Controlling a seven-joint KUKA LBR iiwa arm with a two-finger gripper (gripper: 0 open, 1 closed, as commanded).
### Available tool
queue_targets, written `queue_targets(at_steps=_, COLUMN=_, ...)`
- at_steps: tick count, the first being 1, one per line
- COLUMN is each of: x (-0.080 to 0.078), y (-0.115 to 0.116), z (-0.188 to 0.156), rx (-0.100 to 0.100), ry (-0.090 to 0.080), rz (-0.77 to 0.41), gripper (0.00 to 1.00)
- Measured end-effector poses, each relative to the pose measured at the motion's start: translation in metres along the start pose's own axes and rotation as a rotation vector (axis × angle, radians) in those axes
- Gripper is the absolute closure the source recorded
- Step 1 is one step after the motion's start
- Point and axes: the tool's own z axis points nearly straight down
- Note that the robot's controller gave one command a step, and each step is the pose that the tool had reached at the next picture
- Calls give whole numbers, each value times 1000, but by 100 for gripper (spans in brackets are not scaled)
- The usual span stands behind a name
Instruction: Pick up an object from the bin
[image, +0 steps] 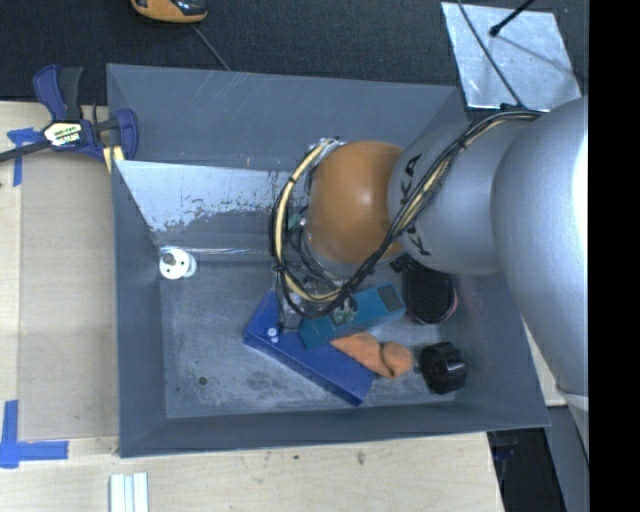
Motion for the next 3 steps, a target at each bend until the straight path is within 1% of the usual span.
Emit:
queue_targets(at_steps=1, x=0, y=0, z=0, rx=0, ry=0, rz=0, gripper=100)
queue_targets(at_steps=2, x=7, y=22, z=-2, rx=2, ry=20, rz=-260, gripper=0)
queue_targets(at_steps=3, x=8, y=24, z=-2, rx=0, ry=21, rz=-271, gripper=0)
